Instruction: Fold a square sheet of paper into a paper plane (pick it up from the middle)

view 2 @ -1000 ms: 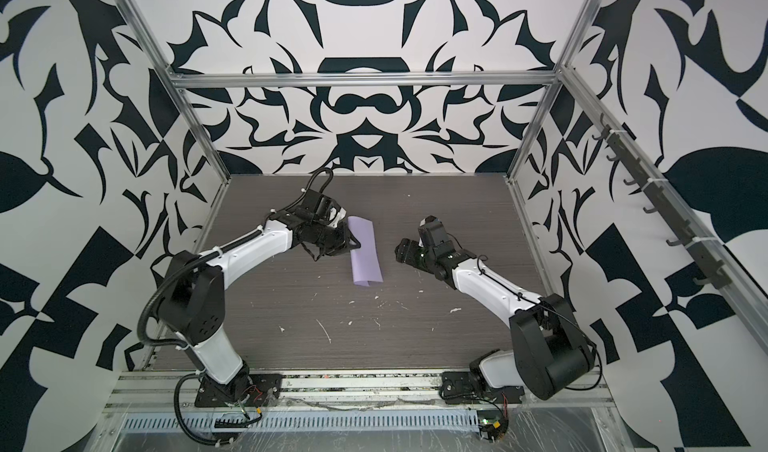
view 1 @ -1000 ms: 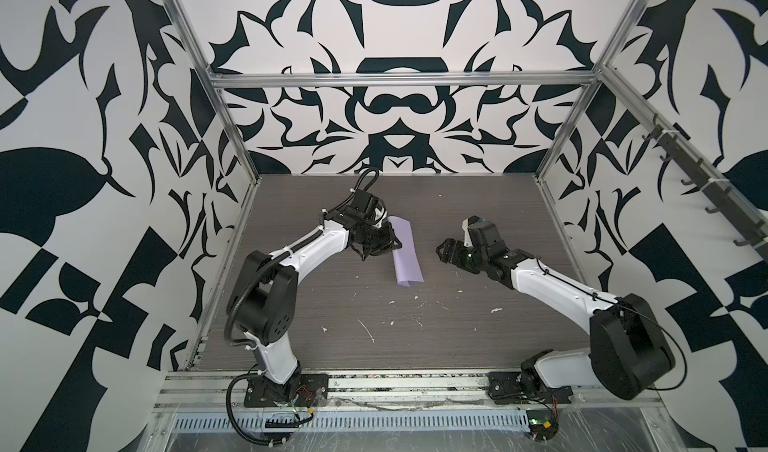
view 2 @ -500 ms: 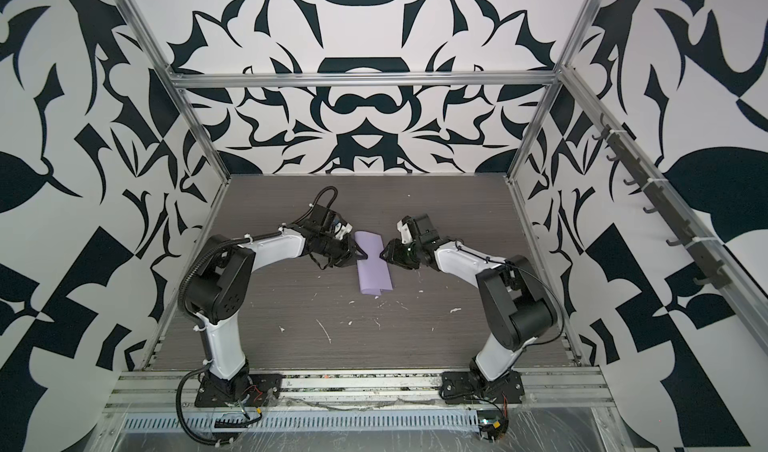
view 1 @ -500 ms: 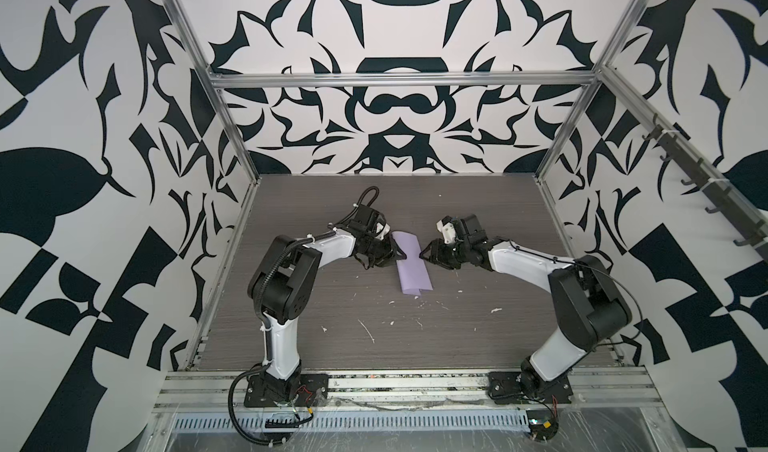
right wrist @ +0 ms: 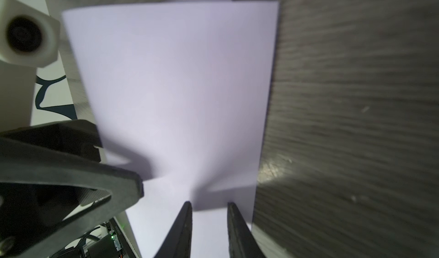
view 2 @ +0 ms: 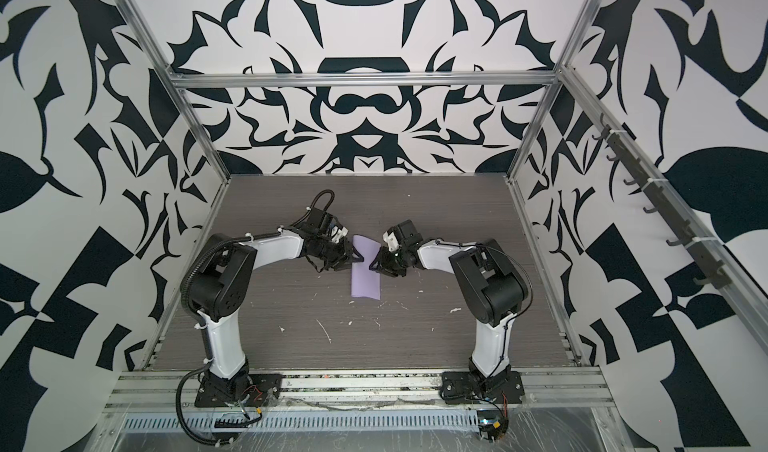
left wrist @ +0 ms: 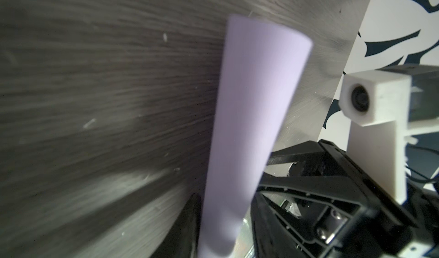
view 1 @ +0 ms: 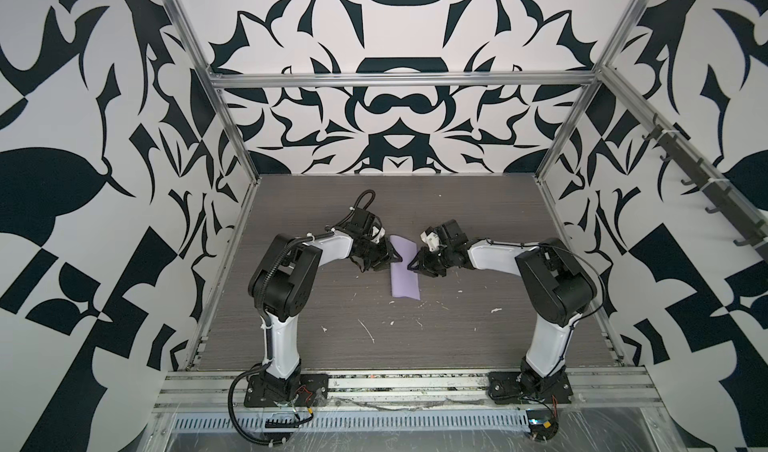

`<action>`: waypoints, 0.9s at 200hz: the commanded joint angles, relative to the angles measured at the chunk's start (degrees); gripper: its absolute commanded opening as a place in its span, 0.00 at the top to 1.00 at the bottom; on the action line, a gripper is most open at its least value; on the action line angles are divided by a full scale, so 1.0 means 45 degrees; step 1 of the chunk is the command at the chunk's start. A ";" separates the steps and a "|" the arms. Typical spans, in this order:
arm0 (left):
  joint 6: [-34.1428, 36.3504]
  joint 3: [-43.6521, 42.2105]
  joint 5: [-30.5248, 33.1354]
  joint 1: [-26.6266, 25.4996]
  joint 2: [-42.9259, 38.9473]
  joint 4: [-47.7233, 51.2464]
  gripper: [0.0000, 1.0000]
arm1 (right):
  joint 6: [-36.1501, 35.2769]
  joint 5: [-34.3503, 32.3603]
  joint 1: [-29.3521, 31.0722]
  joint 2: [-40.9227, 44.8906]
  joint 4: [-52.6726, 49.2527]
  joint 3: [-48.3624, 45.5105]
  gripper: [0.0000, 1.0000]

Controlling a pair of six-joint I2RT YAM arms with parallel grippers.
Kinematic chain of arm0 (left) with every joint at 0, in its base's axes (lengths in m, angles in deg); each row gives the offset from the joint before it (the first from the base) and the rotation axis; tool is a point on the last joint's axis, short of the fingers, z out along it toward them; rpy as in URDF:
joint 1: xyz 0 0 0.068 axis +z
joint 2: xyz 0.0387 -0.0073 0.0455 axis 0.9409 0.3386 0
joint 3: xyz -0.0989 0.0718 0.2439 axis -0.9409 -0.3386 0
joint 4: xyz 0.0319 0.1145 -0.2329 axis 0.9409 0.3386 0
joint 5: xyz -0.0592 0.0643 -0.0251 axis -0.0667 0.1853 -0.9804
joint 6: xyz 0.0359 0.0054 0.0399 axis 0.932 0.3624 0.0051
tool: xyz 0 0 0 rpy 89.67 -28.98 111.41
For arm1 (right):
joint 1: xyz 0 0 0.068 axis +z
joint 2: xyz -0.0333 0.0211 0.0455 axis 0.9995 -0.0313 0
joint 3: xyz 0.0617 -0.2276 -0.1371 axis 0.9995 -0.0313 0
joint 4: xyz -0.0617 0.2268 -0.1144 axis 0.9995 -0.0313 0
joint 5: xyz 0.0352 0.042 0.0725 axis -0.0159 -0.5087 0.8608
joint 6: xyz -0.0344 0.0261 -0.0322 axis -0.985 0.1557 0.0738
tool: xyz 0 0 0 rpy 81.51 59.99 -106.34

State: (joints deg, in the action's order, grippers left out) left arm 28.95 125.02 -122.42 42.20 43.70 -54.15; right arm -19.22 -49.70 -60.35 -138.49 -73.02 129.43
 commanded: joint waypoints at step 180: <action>-0.0148 -0.0621 0.2176 0.0031 -0.0795 0.1523 0.66 | 0.0163 0.0061 0.0079 0.0437 0.0679 0.0577 0.71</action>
State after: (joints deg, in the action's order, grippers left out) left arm 28.73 122.68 -114.90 42.20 39.02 -49.32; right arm -18.20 -48.36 -60.28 -139.14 -71.01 131.09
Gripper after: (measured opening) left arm 0.354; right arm 0.286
